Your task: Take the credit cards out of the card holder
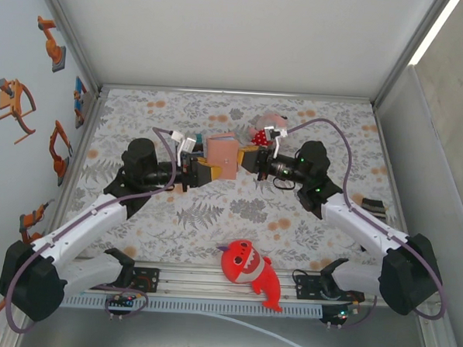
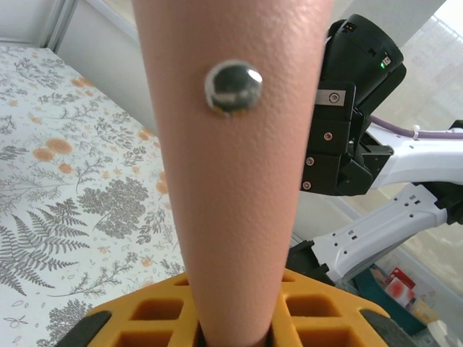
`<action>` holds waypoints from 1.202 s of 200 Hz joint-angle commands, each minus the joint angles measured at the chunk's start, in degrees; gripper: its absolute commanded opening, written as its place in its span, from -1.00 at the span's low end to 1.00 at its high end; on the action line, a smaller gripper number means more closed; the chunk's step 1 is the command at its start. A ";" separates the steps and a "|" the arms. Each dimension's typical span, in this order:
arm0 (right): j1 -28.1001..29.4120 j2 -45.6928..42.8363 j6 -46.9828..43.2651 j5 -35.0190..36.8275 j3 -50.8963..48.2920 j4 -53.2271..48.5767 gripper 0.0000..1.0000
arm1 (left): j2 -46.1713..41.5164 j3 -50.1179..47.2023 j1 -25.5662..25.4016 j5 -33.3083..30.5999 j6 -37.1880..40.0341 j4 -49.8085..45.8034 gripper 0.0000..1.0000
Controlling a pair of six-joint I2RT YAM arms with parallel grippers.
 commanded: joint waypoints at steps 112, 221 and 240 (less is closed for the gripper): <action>3.00 -6.39 -8.07 14.51 1.56 -21.60 -1.00 | 6.99 2.33 -0.60 -3.73 -2.96 2.05 0.64; 3.01 -6.71 -4.95 23.28 3.06 -24.66 -1.00 | 10.63 4.94 -2.13 -7.79 -0.53 -4.37 0.59; 3.03 -7.27 -4.65 23.79 2.97 -24.46 -1.00 | 10.20 5.36 -2.36 -9.72 1.04 -7.53 0.63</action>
